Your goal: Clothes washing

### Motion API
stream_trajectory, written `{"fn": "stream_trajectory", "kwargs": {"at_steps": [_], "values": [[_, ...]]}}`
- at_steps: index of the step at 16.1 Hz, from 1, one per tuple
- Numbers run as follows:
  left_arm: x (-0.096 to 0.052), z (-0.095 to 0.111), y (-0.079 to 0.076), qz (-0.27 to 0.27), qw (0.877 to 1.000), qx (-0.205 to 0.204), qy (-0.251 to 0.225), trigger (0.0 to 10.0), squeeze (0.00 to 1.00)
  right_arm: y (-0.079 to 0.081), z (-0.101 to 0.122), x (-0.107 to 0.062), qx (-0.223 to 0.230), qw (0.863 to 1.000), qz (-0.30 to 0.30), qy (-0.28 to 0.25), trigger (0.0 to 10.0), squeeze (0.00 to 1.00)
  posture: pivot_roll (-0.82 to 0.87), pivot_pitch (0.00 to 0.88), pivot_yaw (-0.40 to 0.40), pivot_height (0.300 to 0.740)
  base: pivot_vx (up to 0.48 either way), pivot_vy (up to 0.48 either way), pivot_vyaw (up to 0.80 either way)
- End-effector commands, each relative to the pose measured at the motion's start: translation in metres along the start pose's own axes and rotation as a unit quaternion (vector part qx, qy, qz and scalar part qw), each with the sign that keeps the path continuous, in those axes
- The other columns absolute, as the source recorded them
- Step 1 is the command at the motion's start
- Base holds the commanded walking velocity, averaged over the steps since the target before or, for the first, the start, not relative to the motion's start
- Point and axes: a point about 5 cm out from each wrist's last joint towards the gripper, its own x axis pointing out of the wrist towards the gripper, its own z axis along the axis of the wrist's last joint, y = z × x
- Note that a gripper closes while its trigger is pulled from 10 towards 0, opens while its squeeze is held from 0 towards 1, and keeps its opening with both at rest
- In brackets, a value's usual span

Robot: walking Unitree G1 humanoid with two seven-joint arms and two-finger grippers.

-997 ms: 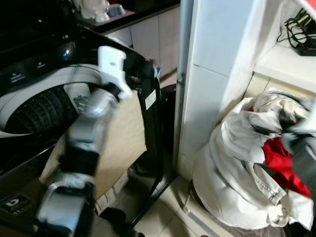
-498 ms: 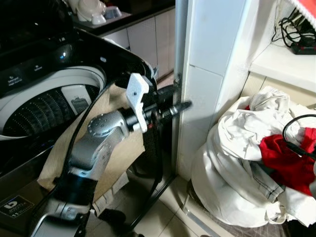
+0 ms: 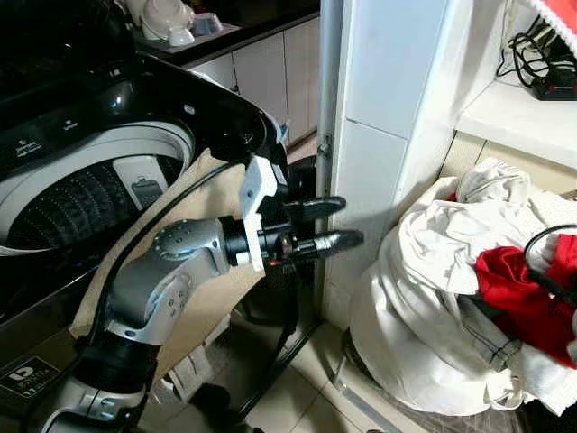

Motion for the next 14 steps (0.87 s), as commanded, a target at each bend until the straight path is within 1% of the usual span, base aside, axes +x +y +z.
{"fn": "stream_trajectory", "kwargs": {"at_steps": [1,2,4,14], "values": [[-0.0013,-0.0009,-0.0016,-0.003,1.0,0.008,0.01,10.0,0.0,-0.0004,-0.0062,0.0014,0.001,1.0,0.003,0.021,10.0,0.0,-0.2,0.0,0.088,0.74,0.0,0.0,0.0],[-0.0014,0.0001,-0.002,-0.003,1.0,0.011,0.01,10.0,0.0,0.0004,-0.0075,0.0019,0.005,1.0,0.008,0.025,5.6,0.0,-0.19,0.0,0.087,0.74,0.0,0.0,0.0],[-0.0021,0.0015,-0.0021,-0.004,1.0,0.015,0.011,10.0,0.0,0.0015,-0.008,0.0027,0.01,0.999,0.013,0.028,0.0,0.0,-0.19,0.0,0.086,0.74,0.0,0.0,0.0],[-0.0014,0.001,-0.0014,-0.005,1.0,0.022,0.015,10.0,0.0,0.0028,-0.0063,0.0038,0.032,0.999,0.024,0.023,0.0,0.0,-0.19,0.0,0.088,0.74,0.0,0.0,0.0]]}}
